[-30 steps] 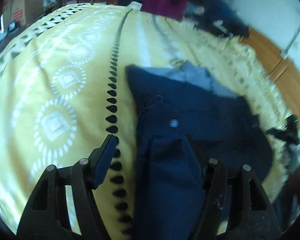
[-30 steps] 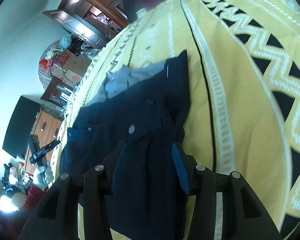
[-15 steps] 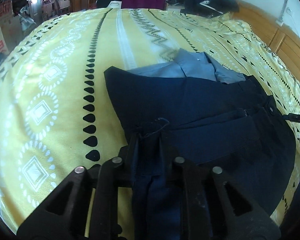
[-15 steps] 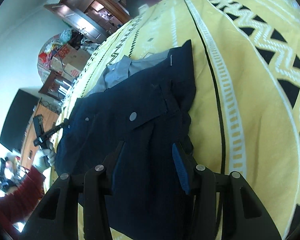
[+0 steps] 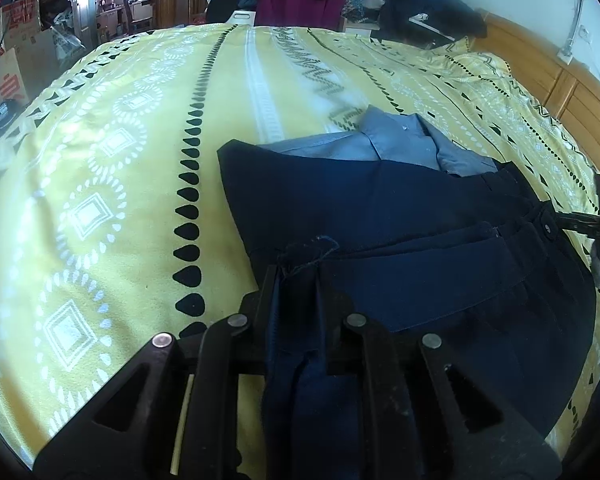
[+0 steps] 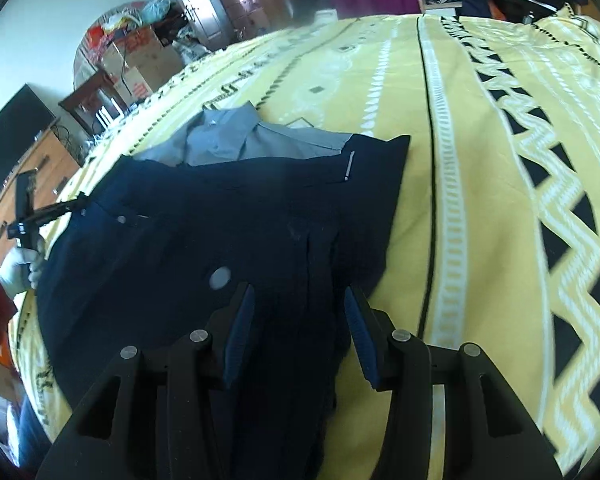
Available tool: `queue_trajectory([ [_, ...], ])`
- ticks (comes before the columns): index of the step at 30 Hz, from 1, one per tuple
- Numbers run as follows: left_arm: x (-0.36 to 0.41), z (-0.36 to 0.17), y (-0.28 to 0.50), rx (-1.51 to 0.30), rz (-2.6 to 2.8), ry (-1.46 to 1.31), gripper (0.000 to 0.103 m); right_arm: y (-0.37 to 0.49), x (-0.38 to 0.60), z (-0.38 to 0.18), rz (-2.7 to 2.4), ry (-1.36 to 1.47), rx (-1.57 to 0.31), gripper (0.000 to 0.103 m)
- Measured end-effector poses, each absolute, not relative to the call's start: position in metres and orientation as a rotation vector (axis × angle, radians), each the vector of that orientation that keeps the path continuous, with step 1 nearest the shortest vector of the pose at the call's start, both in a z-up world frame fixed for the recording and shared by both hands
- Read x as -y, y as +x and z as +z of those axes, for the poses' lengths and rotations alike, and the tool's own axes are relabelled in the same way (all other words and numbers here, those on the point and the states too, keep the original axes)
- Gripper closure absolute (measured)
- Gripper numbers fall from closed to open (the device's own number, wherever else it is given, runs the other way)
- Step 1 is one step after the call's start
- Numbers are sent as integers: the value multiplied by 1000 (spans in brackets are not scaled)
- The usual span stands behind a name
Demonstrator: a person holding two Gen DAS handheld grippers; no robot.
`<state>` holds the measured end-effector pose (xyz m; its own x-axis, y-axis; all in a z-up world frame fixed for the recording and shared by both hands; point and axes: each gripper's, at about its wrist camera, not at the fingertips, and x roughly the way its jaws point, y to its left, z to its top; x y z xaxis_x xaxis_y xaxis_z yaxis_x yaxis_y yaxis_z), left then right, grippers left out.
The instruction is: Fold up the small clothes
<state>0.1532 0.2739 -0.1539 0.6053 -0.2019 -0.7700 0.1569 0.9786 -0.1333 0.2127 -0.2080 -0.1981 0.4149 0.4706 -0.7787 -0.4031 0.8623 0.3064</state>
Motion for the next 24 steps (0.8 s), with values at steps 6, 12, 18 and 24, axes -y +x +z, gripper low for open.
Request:
queue_trajectory([
  [6,-271,-152,148,-859,-220,-46,81,219,197,-210,572,77,-1001,53],
  [12,-266,-154,149,-860,-211,-27,81,218,200,-211,562,84,-997,66],
  [18,-261,-136,136,-812,-228,-25,93,201,208,-184,510,93,-917,92],
  [24,-257,-85,121,-730,-220,-38,93,173,227,-135,500,182,-812,92],
])
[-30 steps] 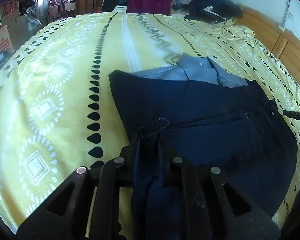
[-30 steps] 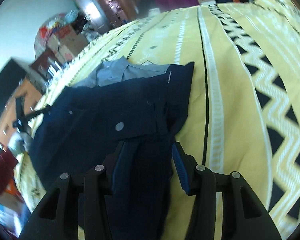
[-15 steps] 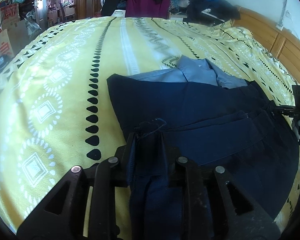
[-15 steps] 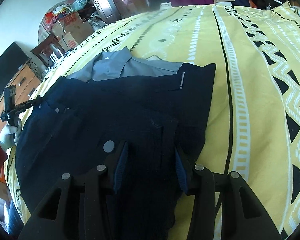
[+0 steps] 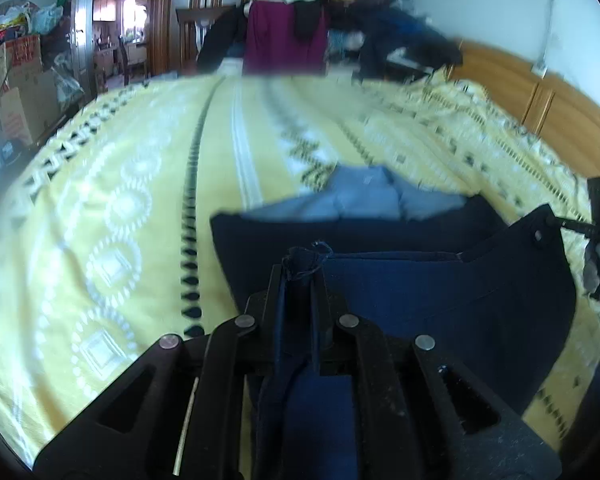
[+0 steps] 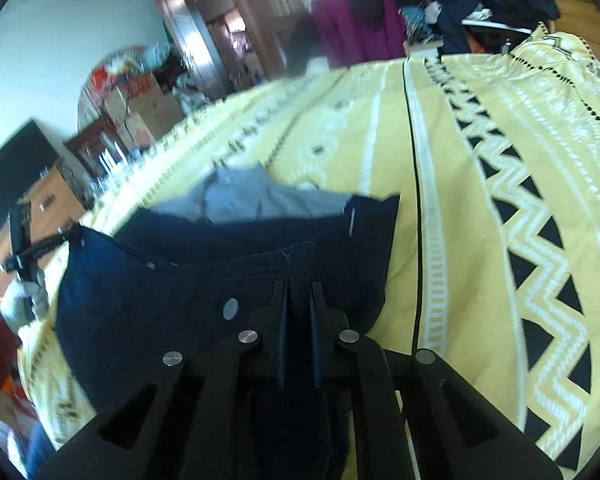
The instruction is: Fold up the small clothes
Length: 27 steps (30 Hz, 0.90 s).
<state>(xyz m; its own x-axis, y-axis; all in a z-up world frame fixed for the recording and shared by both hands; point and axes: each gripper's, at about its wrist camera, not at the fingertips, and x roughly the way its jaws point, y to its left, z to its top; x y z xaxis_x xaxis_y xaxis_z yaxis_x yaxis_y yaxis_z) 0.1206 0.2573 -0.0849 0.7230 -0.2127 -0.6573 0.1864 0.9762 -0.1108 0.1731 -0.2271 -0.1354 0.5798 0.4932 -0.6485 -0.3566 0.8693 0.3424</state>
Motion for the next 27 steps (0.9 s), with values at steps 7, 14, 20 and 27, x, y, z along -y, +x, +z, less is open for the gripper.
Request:
queue_trajectory([
  [7,-265,-52,169,-716,-178,-63,93,222,243,-103,506,278,-801,92],
  [14,-264,-124,265,-889,-115,-35,92,331,230,-166,466,260,-953,92],
  [20,-268,-198,296,-1028,-64,-56,90,362,231,-243,416,271,-1052,100],
  [27,-284,-179,286,-975,-75,-131,86,356,235,-223,420,241,-982,100],
])
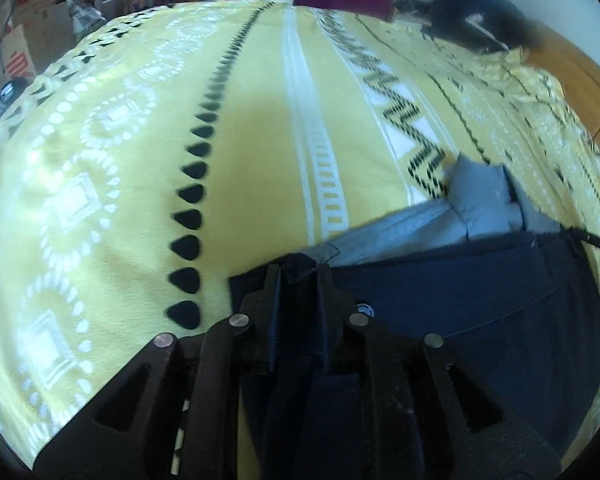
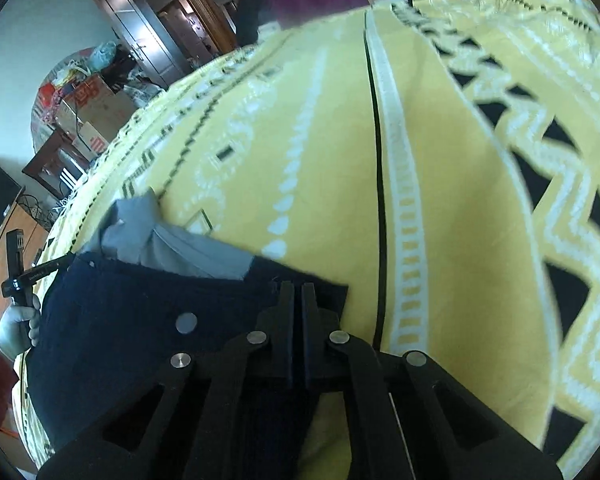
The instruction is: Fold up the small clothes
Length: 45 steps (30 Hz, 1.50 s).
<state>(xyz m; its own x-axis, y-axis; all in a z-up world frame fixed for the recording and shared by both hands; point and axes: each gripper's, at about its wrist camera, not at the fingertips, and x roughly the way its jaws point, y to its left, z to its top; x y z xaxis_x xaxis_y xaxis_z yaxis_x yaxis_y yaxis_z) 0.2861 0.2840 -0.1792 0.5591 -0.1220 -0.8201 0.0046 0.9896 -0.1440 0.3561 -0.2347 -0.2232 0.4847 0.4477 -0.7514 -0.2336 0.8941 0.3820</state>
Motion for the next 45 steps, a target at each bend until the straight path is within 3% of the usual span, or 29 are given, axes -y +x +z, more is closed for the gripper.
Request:
queue_trajectory([
  [3,-301,-154,272,-893,-25,-180,82,359,234,-216,391,192,-995,103],
  [5,-312,-135,259,-858,24,-181,73,359,231,-209,396,144,-1009,103],
  [7,-313,-119,242,-830,47,-156,71,351,234,-195,349,110,-990,92],
  [11,-289,-96,187,-811,-57,-133,65,302,227,-153,402,136,-929,90],
  [14,-267,-105,135,-827,-176,-206,64,243,212,-152,594,258,-937,88],
  [17,-266,-139,109,-890,-199,-272,63,193,205,-192,664,366,-1024,81],
  [19,-281,-174,102,-984,-120,-316,64,170,208,-230,629,373,-1102,89],
  [20,-292,-189,97,-1018,-83,-340,72,164,214,-237,631,391,-1087,99],
  [22,-323,-190,79,-983,-55,-474,73,160,226,-236,608,430,-1082,103],
  [25,-343,-178,45,-954,14,-567,65,146,224,-213,556,326,-1061,82],
  [27,-343,-174,25,-917,-26,-665,59,133,219,-202,538,283,-1046,54],
  [31,-318,-185,21,-881,-106,-803,29,112,205,-191,521,257,-1041,48],
  [37,-317,-197,64,-753,21,-902,29,108,153,-147,601,220,-982,48],
  [41,-295,-198,90,-781,46,-761,38,116,114,-117,658,171,-935,48],
  [42,-293,-198,89,-783,33,-749,45,120,105,-112,671,158,-927,48],
  [43,-294,-197,89,-777,40,-745,71,124,99,-111,680,151,-924,48],
  [44,-294,-195,91,-769,41,-740,87,135,86,-108,697,146,-930,48],
  [45,-294,-190,90,-749,29,-728,88,147,72,-106,709,141,-941,48],
])
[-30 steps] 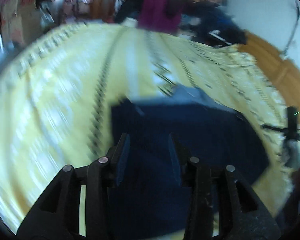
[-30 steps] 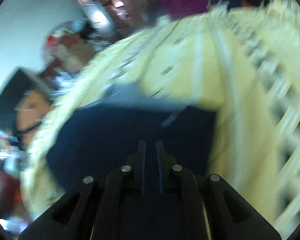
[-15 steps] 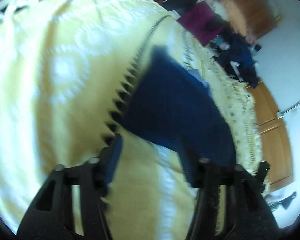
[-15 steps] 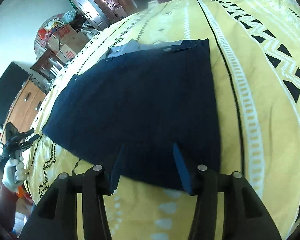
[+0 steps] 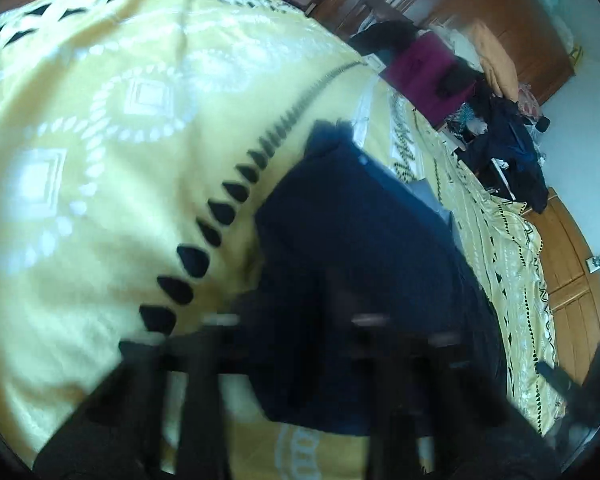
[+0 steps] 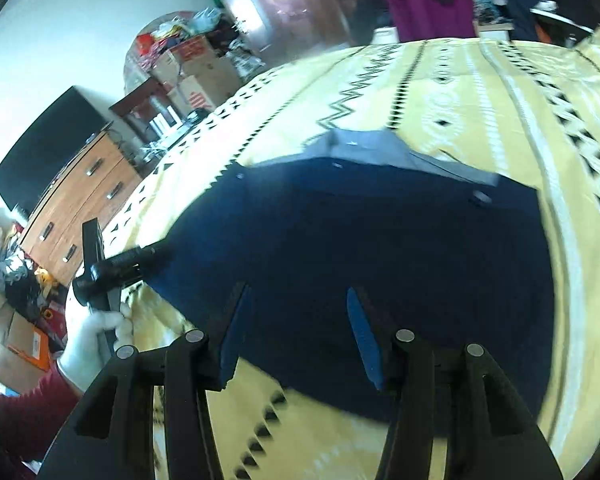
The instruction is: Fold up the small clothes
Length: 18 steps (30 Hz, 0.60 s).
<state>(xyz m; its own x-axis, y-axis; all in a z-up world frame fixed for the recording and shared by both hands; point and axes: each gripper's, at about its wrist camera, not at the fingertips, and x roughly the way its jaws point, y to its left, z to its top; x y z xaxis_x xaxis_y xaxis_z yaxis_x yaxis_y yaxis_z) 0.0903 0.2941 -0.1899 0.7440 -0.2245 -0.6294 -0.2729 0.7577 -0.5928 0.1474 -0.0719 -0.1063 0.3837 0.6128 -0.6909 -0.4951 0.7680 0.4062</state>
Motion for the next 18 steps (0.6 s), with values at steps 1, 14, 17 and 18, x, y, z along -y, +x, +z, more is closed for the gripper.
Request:
queue_trajectory([
  [1,-293,-184,89,-725,37,-702,91,160,58,-105,715,137,-948,48],
  [14,-222,-147,94,-604,-49,-311,95,307,-214,-118,941,-160,-1231,39],
  [17,-230,-152,89,-598,-51,-319,95,309,-261,-130,915,-300,-1270,39],
  [18,-232,-152,88,-593,-49,-325,95,307,-273,-132,911,-343,-1277,39],
])
